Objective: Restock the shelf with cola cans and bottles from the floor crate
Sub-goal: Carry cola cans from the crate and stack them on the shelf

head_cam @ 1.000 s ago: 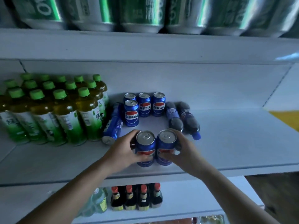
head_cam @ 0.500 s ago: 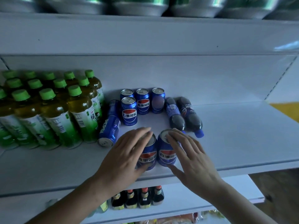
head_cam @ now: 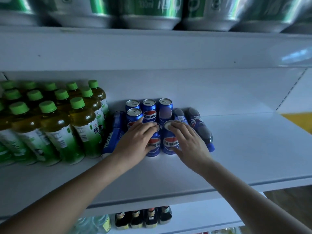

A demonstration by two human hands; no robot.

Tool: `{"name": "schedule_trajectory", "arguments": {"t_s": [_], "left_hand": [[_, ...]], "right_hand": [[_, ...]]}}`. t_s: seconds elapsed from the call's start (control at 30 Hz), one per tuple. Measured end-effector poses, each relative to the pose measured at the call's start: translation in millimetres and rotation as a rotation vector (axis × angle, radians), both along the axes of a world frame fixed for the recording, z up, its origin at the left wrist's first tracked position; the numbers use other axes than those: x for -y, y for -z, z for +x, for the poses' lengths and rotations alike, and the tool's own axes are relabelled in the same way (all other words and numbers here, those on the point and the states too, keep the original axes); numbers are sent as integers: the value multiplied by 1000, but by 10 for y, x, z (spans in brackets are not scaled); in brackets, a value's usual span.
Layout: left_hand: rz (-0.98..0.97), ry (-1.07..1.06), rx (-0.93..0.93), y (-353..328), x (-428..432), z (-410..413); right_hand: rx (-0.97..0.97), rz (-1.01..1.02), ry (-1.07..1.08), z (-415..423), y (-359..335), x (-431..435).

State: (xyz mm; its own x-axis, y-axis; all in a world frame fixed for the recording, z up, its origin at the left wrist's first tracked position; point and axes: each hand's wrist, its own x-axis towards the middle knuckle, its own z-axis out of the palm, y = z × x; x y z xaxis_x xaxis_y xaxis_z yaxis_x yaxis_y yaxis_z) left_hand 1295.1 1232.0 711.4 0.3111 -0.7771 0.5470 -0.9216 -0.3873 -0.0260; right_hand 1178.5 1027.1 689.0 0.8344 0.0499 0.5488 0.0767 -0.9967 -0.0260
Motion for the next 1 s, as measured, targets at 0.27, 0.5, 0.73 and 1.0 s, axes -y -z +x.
{"name": "schedule_trajectory", "arguments": {"t_s": [0.27,0.5,0.73,1.0], "left_hand": [[58,-28,77,-20,279,391],[107,-121,75,-6,459,625],[96,-133,75,38,521,742],[129,-163,114,2,554,699]], "right_hand": [[-23,-10,22,366,-53,189],[-40,2,31,638,-87,285],[-44,25,30,743,-91,336],[-80,-1,75,772,-94,293]]}}
